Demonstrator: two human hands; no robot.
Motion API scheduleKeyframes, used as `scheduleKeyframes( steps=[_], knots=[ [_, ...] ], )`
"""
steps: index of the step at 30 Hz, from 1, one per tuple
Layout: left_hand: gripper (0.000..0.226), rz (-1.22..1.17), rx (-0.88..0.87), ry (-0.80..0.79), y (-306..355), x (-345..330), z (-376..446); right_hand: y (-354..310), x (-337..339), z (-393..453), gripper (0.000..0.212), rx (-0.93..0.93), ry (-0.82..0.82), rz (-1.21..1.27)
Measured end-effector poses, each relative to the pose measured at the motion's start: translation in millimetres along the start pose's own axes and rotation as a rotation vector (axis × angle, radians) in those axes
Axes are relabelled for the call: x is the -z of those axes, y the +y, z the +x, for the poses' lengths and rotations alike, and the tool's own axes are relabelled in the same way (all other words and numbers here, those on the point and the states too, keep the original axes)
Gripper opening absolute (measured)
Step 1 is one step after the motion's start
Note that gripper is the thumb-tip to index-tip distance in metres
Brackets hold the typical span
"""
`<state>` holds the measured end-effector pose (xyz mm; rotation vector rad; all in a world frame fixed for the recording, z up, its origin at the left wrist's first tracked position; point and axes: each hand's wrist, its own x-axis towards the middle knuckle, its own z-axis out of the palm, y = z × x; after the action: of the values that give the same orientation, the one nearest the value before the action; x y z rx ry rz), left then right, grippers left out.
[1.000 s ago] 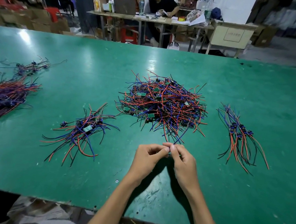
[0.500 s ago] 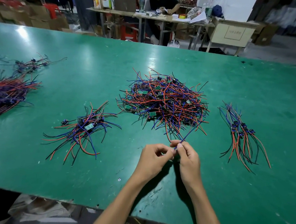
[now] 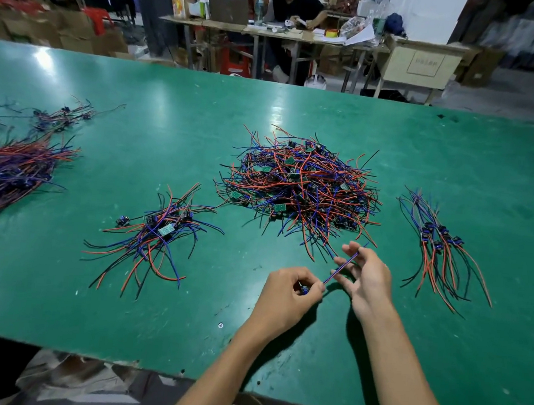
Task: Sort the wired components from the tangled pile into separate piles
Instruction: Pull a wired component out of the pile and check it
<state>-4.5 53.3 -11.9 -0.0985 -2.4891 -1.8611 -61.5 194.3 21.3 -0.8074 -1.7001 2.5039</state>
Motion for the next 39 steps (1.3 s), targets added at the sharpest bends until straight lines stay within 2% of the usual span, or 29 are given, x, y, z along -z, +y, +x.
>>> scheduleKeyframes(
  steps=[5, 8, 12, 16, 19, 24, 27, 30, 33, 36, 39],
  knots=[
    [0.015, 0.000, 0.058, 0.013, 2.6, 1.9, 0.7, 2.6, 6.4, -2.3, 0.023, -0.009, -0.001, 0.142],
    [0.014, -0.037, 0.143, -0.014, 8.1, 8.0, 8.9, 16.8, 11.8, -7.9, 0.032, 0.136, -0.071, -0.045],
    [0.017, -0.078, 0.219, -0.107, 17.8, 18.1, 13.4, 36.4, 20.7, -15.1, 0.024, 0.366, -0.222, -0.339],
    [0.029, 0.007, 0.279, -0.232, 24.8, 42.0, 11.4, 35.2, 23.6, -12.3, 0.023, 0.341, -0.158, -0.197],
    [0.019, 0.095, 0.258, -0.262, 23.0, 58.6, 6.3, 33.4, 25.8, -12.6, 0.021, 0.287, -0.156, -0.072],
    [0.013, 0.140, 0.209, -0.121, 14.1, 61.4, -0.5, 33.2, 21.8, -16.7, 0.019, 0.295, -0.171, -0.075],
    [0.020, 0.194, 0.018, 0.072, 8.0, 52.7, -7.3, 30.2, 23.7, -18.0, 0.019, 0.248, -0.213, 0.033],
    [0.032, 0.420, -0.210, 0.237, -2.7, 44.3, -14.3, 27.5, 29.0, -20.7, 0.019, 0.220, -0.277, 0.123],
    [0.033, 0.536, -0.364, 0.308, -6.3, 40.0, -16.0, 24.8, 33.2, -23.0, 0.018, 0.186, -0.293, 0.181],
    [0.027, 0.417, -0.346, 0.331, -7.2, 41.6, -15.6, 23.9, 34.8, -22.4, 0.015, 0.156, -0.258, 0.252],
    [0.021, 0.255, -0.232, 0.357, -8.5, 45.2, -16.4, 24.0, 35.8, -21.3, 0.017, 0.159, -0.223, 0.311]
  ],
)
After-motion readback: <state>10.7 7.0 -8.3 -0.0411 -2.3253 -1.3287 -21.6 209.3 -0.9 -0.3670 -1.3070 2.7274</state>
